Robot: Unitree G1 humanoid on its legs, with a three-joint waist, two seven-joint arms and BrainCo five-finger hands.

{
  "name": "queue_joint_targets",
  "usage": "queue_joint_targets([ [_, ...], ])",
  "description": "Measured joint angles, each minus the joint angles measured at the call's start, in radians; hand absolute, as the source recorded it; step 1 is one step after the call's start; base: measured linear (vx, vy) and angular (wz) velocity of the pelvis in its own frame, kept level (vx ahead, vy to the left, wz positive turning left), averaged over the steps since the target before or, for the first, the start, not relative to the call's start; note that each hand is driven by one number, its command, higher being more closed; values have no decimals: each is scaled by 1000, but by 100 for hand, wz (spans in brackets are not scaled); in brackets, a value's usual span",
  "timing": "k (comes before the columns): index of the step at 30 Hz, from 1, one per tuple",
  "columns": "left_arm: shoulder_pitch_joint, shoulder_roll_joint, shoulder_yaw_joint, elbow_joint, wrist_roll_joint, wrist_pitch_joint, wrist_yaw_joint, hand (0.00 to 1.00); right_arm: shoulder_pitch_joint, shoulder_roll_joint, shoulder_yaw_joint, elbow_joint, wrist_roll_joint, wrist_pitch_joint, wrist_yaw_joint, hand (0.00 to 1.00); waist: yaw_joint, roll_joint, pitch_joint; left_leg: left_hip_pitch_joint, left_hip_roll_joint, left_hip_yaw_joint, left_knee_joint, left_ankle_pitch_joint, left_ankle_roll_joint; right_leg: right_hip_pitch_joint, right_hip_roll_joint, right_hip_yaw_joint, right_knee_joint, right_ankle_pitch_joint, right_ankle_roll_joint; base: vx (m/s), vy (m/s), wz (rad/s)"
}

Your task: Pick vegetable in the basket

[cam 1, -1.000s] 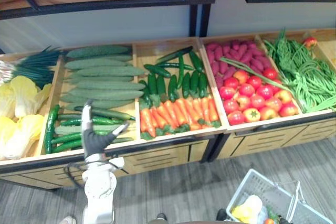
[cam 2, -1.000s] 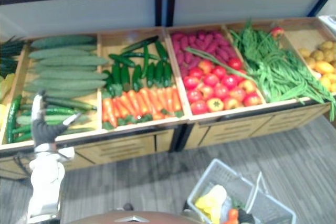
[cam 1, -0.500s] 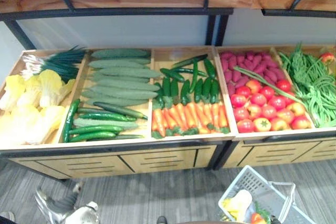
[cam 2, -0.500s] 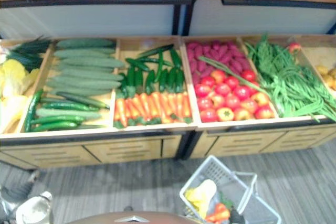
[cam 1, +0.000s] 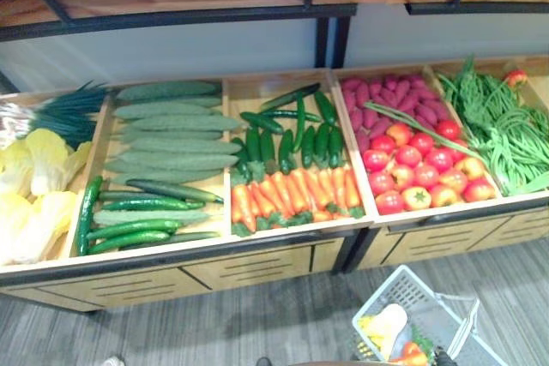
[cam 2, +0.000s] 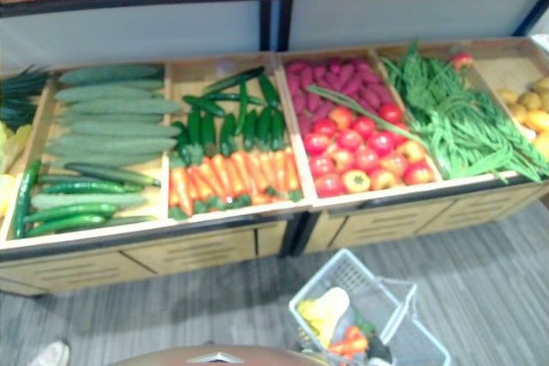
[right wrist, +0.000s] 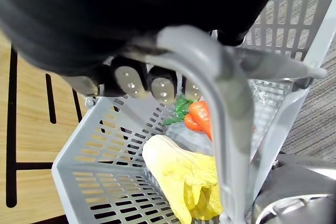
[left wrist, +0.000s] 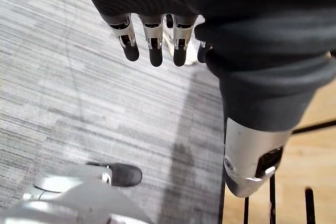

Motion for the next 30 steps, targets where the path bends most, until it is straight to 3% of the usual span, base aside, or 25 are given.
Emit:
queue_joint_targets([
  [5,-18,24,-100,2,-16,-11,-70,0,-6,-5,28,0,1,0,7,100,-1,2,15,4,-1,3,0,-3,-1,0,0,6,0,0,0,4,-5,-2],
  [10,-24,49,-163,33,-79,-23,-94,0,-11,-7,41,0,1,2,9,100,0,3,18,6,-1,3,0,-4,-1,0,0,7,-1,0,0,0,0,0],
  [22,-28,63,-216,38,-81,-29,-133,0,-29,-8,69,1,2,17,15,100,-4,4,31,21,-3,15,0,-7,-3,11,0,20,-6,3,5,-9,-11,-3],
  [27,-33,84,-249,39,-75,-27,-135,0,-36,-9,67,-2,5,17,25,100,-14,-7,54,77,0,25,0,-17,-4,19,-8,39,79,-42,8,-8,3,-7],
  [30,-44,98,-300,38,-21,-25,-136,0,-32,-8,56,-10,8,15,39,100,-25,-10,60,134,-7,87,-5,-44,-11,-3,-17,106,154,-65,9,-44,36,-50],
])
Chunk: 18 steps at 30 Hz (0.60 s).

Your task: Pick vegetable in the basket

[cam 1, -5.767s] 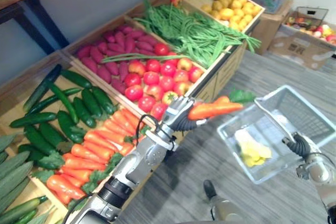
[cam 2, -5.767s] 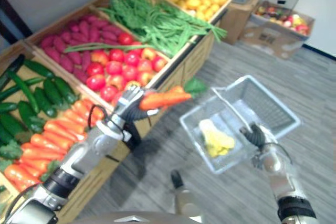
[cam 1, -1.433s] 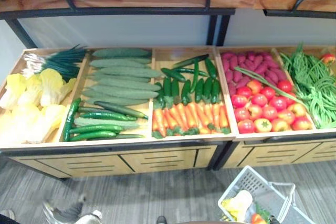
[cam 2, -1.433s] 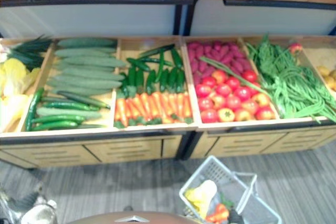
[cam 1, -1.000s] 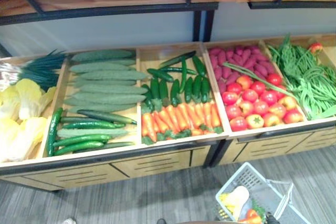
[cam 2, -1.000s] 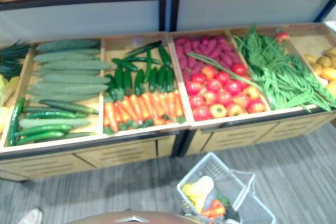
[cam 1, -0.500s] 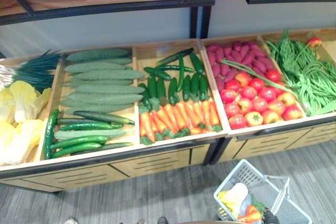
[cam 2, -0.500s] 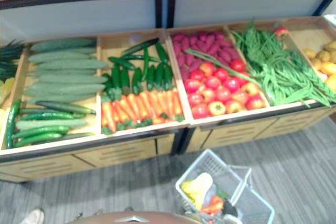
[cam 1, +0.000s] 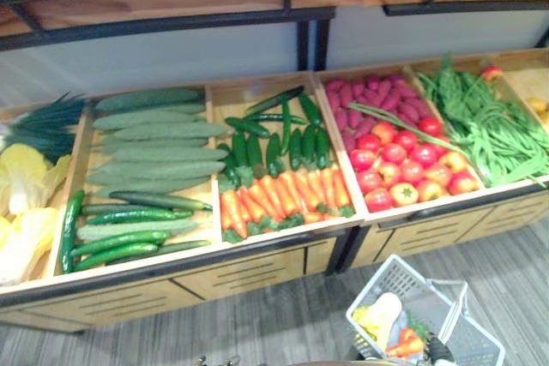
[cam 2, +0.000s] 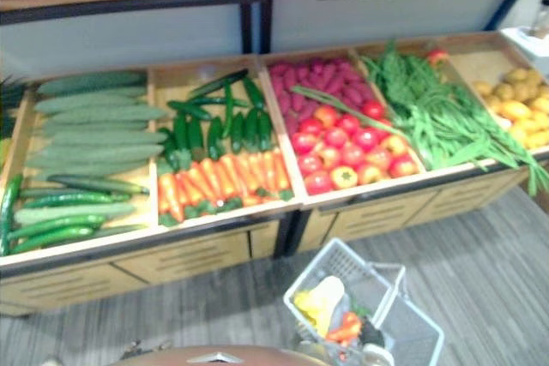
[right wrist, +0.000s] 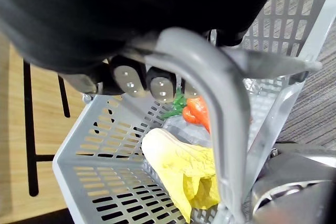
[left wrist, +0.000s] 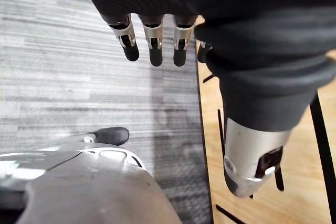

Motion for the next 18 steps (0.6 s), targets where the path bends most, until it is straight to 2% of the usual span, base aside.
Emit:
queue_joint_targets([
  [2,-11,18,-41,3,37,4,0,0,14,7,-24,-22,9,-4,12,100,-3,-7,0,10,-15,55,0,-14,7,-45,-3,67,30,4,7,-85,69,-95],
  [4,-23,33,-63,5,40,4,1,0,31,14,-31,-35,33,-10,12,100,-5,-22,4,10,-40,115,-1,-27,20,-92,-7,145,29,26,33,-88,86,-118],
  [5,-28,39,-61,5,40,4,2,0,38,18,-32,-38,39,-11,12,100,-12,-35,13,21,-57,168,-1,-34,25,-107,-6,195,10,44,36,-92,89,-111],
  [6,-30,45,-57,5,40,4,2,0,45,21,-35,-38,40,-9,13,100,-30,-46,19,30,-67,202,2,-38,31,-106,-8,215,-17,49,24,-100,105,-134],
  [8,-32,35,-29,4,44,5,2,0,58,18,-60,-42,47,-10,10,100,-48,-25,35,44,-44,294,5,-35,53,-104,-13,88,-24,-56,-129,-79,77,-118],
  [9,-30,26,-27,0,65,5,2,0,55,11,-62,-43,48,-8,12,100,-52,12,40,42,-4,361,20,-45,64,-137,-21,-44,75,-83,-172,-31,46,-123],
  [11,-34,36,-21,-5,80,7,1,0,62,12,-68,-32,47,-5,10,100,-54,-7,56,41,40,428,110,-95,67,-147,-47,-170,323,-79,-182,40,14,-127],
  [12,-37,41,-13,-25,80,9,-1,0,82,11,-64,-27,46,2,10,100,-48,-32,54,48,29,470,157,-125,61,-124,-43,-199,321,-7,-198,46,-2,-158],
  [13,-38,30,9,-20,80,11,-3,0,77,-4,-51,-31,35,-1,11,100,-46,0,52,31,60,499,154,-128,72,-109,5,-171,195,47,-172,8,-31,-143],
  [14,-42,22,18,-14,79,14,-4,0,73,-12,-53,-32,28,-1,11,100,-57,24,49,19,73,521,149,-130,74,-98,26,-155,151,63,-154,-27,-13,-123],
  [15,-65,9,13,-19,79,15,-5,0,64,-26,-67,-37,27,1,9,100,-51,41,65,9,72,574,149,-126,80,-127,-20,-183,358,-37,-156,4,1,-71],
  [16,-68,9,-4,-21,79,12,-8,0,63,-39,-75,-31,28,11,9,100,-53,45,66,13,66,594,157,-126,80,-123,-58,-187,493,-74,-148,71,21,-78],
  [17,-69,13,-9,-18,79,17,-13,0,62,-38,-81,-25,28,27,10,100,-51,45,65,13,67,613,166,-126,80,-89,-82,-187,543,-73,-145,70,-25,-81],
  [18,-63,13,-14,-19,79,17,-16,0,61,-22,-85,-29,29,26,7,100,-51,35,60,-1,76,642,198,-127,82,-41,-100,-176,521,-57,-119,75,-132,-83],
])
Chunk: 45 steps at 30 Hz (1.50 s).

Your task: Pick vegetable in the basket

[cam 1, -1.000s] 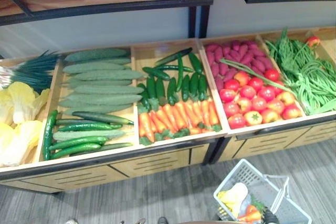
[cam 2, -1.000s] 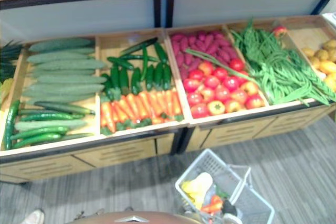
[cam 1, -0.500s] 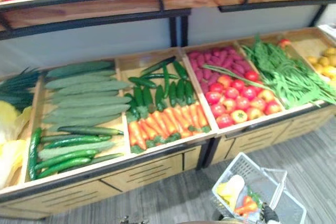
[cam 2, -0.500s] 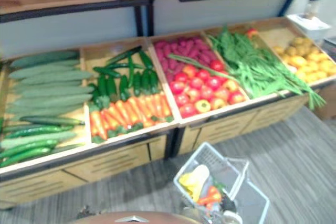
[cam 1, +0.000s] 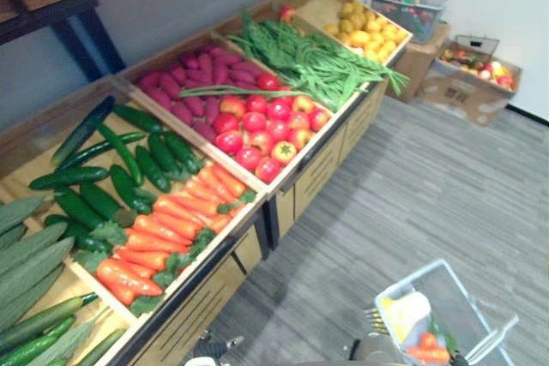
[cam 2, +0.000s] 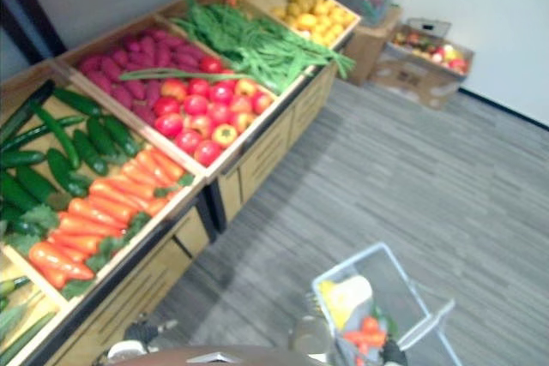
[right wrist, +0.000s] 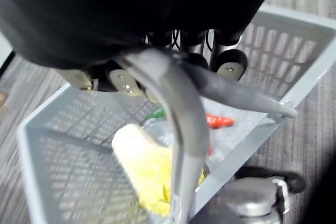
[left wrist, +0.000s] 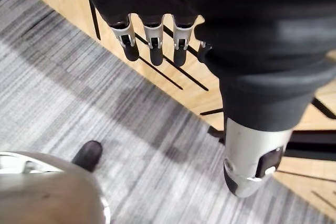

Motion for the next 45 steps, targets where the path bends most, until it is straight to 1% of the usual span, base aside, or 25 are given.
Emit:
queue_joint_targets([
  [1,4,1,-6,2,0,1,-1,0,-6,2,3,3,0,-1,-1,100,-1,-7,-5,-17,8,15,27,-4,5,13,-8,6,-24,9,14,95,-336,-146],
  [2,-4,3,-13,1,0,4,-7,0,-35,-6,31,23,-2,-3,0,100,7,-24,-13,-65,75,62,150,-18,23,39,18,-26,-191,-9,85,119,-397,-145],
  [4,-5,8,-11,3,0,8,-9,0,-51,-8,65,26,-3,-4,0,100,26,-16,-8,-69,142,97,259,-19,26,66,46,-80,-273,-7,82,126,-354,-150],
  [5,-16,17,-13,11,0,8,-13,0,-64,-15,86,22,-3,-3,0,100,31,-26,8,-102,220,100,449,-70,9,110,63,-87,-344,-22,66,45,-260,-105],
  [6,-29,13,-14,12,0,8,-13,0,-64,-22,86,23,-3,-2,0,100,26,-24,9,-132,196,71,437,-105,-6,119,52,-85,-358,-31,63,-56,-170,-63],
  [7,-60,-10,-27,9,0,-1,-13,0,-65,-45,85,34,-3,1,0,100,18,-6,15,-202,156,27,385,-123,17,132,42,-84,-371,-39,75,-109,-25,-16],
  [8,-66,-38,-44,8,-1,-5,-9,0,-55,-61,95,40,-2,1,-1,100,26,36,13,-233,161,38,319,-19,77,142,63,-98,-372,-49,95,-61,28,-29],
  [9,-62,-47,-46,8,-6,-8,-10,0,-55,-67,98,40,-2,1,-2,100,29,50,16,-232,176,53,319,-18,119,154,76,-102,-377,-66,123,49,17,-45],
  [10,-62,-43,-47,10,-7,-6,0,0,-58,-53,104,41,-1,0,-6,100,22,41,0,-205,184,67,349,-28,107,182,66,-108,-400,-97,158,81,-14,-38],
  [12,-61,-42,-48,9,-11,-3,5,0,-55,-48,121,40,-2,-17,-8,100,21,28,-6,-198,200,64,373,-24,101,188,73,-102,-437,-97,159,75,-83,-53],
  [14,-60,-34,-48,-2,-22,-3,11,0,-55,-47,142,39,-3,-28,-7,100,25,19,4,-187,192,-54,385,5,57,203,76,-54,-450,-96,158,12,-110,-76],
  [15,-48,-37,-40,-24,-35,-4,17,0,-62,-43,159,38,-3,-27,-5,100,32,13,8,-197,193,-188,442,32,56,207,79,6,-446,-92,152,22,-117,-118],
  [16,-44,-43,-25,-29,-49,-17,18,0,-66,-43,181,36,-3,-27,1,100,48,1,13,-240,153,-378,475,20,21,227,64,63,-464,-91,150,25,-91,-130],
  [17,-46,-52,-22,-29,-50,-20,21,0,-71,-50,182,38,-3,-28,3,100,52,2,13,-238,90,-497,401,-19,-28,225,44,89,-466,-91,149,53,34,-142],
  [18,-42,-71,-20,-30,-51,-23,22,0,-77,-58,182,40,-6,-27,3,100,57,28,13,-235,-5,-702,255,-30,-46,208,40,142,-469,-91,150,104,213,-152],
  [19,-39,-89,-19,-27,-52,-25,22,0,-79,-65,180,38,-26,-34,4,100,61,68,18,-219,-54,-872,103,52,-60,182,72,198,-476,-91,151,110,250,-138],
  [22,-48,-80,-22,-33,-51,-35,20,0,-94,-48,176,39,-36,-41,2,100,56,43,26,-207,-86,-933,98,53,-74,173,55,243,-507,-82,165,95,102,-51],
  [25,-55,-65,-13,-39,-50,-48,20,0,-102,-29,175,39,-39,-47,1,100,58,9,41,-215,-84,-937,93,52,-74,149,56,288,-511,-84,162,-14,47,-25],
  [28,-62,-70,-3,-38,-39,-48,21,0,-115,-16,183,28,-40,-47,0,100,76,10,37,-203,-61,-893,50,53,-76,105,74,335,-509,-84,162,-63,-28,-48],
  [33,-63,-83,-12,-28,-19,-42,21,0,-92,-5,187,11,-39,-47,-17,100,77,3,25,-145,-59,-866,-50,88,-86,92,79,352,-501,-85,163,-18,-27,-19],
  [36,-66,-80,-33,-28,-1,-42,20,0,-90,9,179,-1,-40,-44,-16,100,78,-15,21,-132,-62,-841,-63,86,-88,69,77,378,-475,-92,164,28,12,-25],
  [38,-68,-72,-54,-28,-1,-42,20,0,-91,22,175,-2,-40,-44,-17,100,77,-31,21,-122,-61,-831,-62,74,-88,56,78,379,-432,-92,164,62,11,-23],
  [41,-66,-61,-60,-25,-1,-42,18,0,-95,29,156,-7,-40,-46,-17,100,78,-40,24,-71,-51,-817,-62,55,-85,-18,83,381,-207,-91,163,46,19,-15],
  [42,-63,-53,-56,-22,-2,-42,18,0,-83,33,152,-7,-40,-47,-17,100,78,-60,17,-46,-55,-817,-63,48,-85,-35,76,382,-142,-89,161,72,37,5],
  [45,-61,-46,-37,-16,-4,-38,18,0,-74,51,157,-8,-40,-48,-17,100,77,-73,0,-26,-38,-823,-82,45,-83,-66,68,375,-75,-70,142,103,-9,4],
])
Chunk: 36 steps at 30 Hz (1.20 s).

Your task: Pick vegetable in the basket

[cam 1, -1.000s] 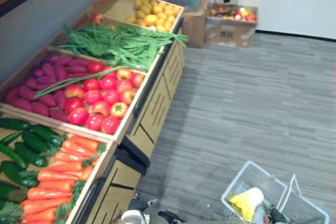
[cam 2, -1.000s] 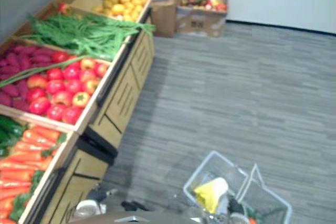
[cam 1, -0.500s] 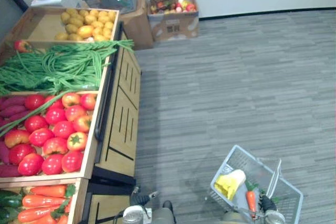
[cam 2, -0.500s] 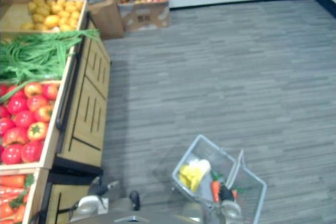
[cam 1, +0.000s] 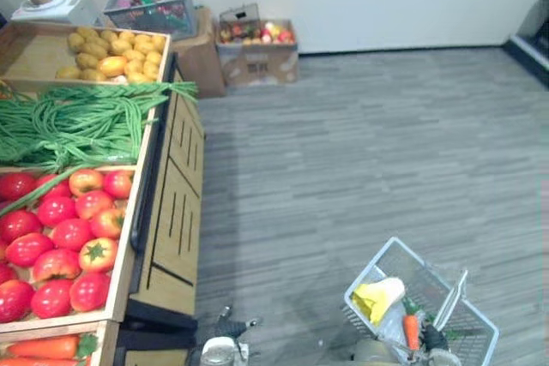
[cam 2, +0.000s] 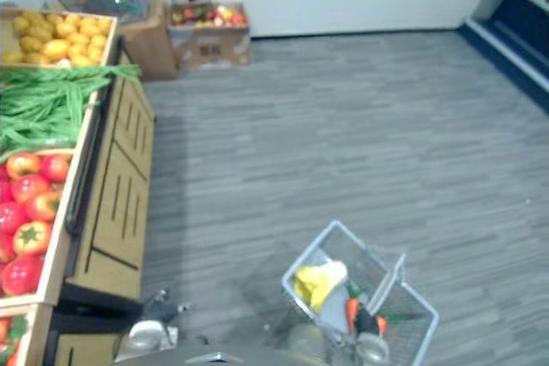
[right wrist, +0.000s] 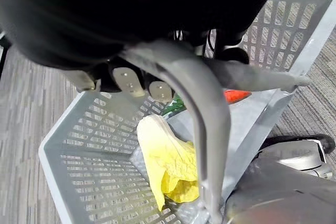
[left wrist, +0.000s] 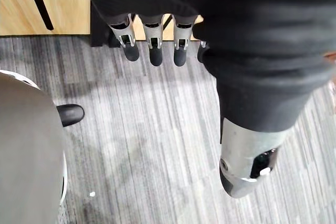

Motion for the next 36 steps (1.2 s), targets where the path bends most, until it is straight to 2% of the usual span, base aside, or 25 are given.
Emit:
queue_joint_targets([
  [1,1,-3,7,0,-1,2,1,0,-1,-1,2,-10,0,0,0,100,0,9,-2,-6,16,-4,-2,-1,-1,-21,7,-16,-12,-34,-45,68,-28,4],
  [4,4,-6,23,-1,-7,1,2,0,0,-9,3,-22,0,-1,0,100,1,22,-1,-10,45,-23,-8,-4,-10,-55,8,-23,-88,-34,-45,95,-76,24],
  [5,10,-7,44,-2,-17,1,2,0,1,-10,5,-29,0,1,0,100,1,19,-3,-2,54,-33,-7,-10,-31,-61,4,-29,-147,-9,-32,181,-246,34],
  [6,18,-5,60,-2,-19,-1,1,0,5,-9,15,-29,-1,1,0,100,1,5,-12,-1,46,-47,-6,-14,-47,-61,-5,-44,-188,42,-3,160,-225,38],
  [7,18,-8,71,-1,-27,-4,1,0,8,-12,17,-26,-1,1,0,100,0,8,-18,1,45,-57,-8,-14,-54,-52,-9,-53,-183,4,34,213,-262,33],
  [8,18,-38,99,22,-62,-4,0,0,7,-31,19,-13,-2,1,0,100,3,57,-41,-8,83,-76,-14,-3,-68,-42,21,-84,-196,-24,26,177,-195,23],
  [10,25,-81,116,32,-104,-4,-1,0,3,-69,21,-4,-7,3,1,100,6,104,-52,-21,111,-80,-13,26,-77,-29,54,-111,-212,-34,11,192,-228,19],
  [12,35,-94,119,39,-136,-4,-5,0,2,-90,20,24,-30,7,2,100,2,131,-69,-22,127,-95,-7,65,-81,9,70,-134,-249,-35,7,186,-216,28],
  [17,35,-86,125,37,-177,-5,-10,0,12,-99,29,52,-39,4,2,100,-1,122,-72,-81,150,-151,107,77,-81,88,91,-192,-324,-34,-7,94,-116,31],
  [21,38,-64,96,38,-213,-4,-10,0,18,-97,23,74,-36,5,0,100,-13,104,-70,-108,134,-91,128,106,-76,132,68,-247,-364,-27,-11,48,-13,40],
  [23,40,-58,84,38,-213,-4,-8,0,18,-97,24,77,-35,5,0,100,-16,98,-69,-105,121,-41,114,135,-77,152,56,-262,-392,-9,-15,29,3,25],
  [27,41,-59,69,42,-213,-4,-4,0,18,-100,24,77,-29,2,5,100,-17,105,-69,-71,104,-23,12,193,-74,156,56,-259,-447,30,-18,5,0,-4],
  [36,34,-54,67,67,-211,-5,-25,0,22,-93,22,77,9,2,20,100,-25,103,-65,-37,88,-11,-53,184,-70,163,47,-256,-476,64,-4,-57,28,-1],
])
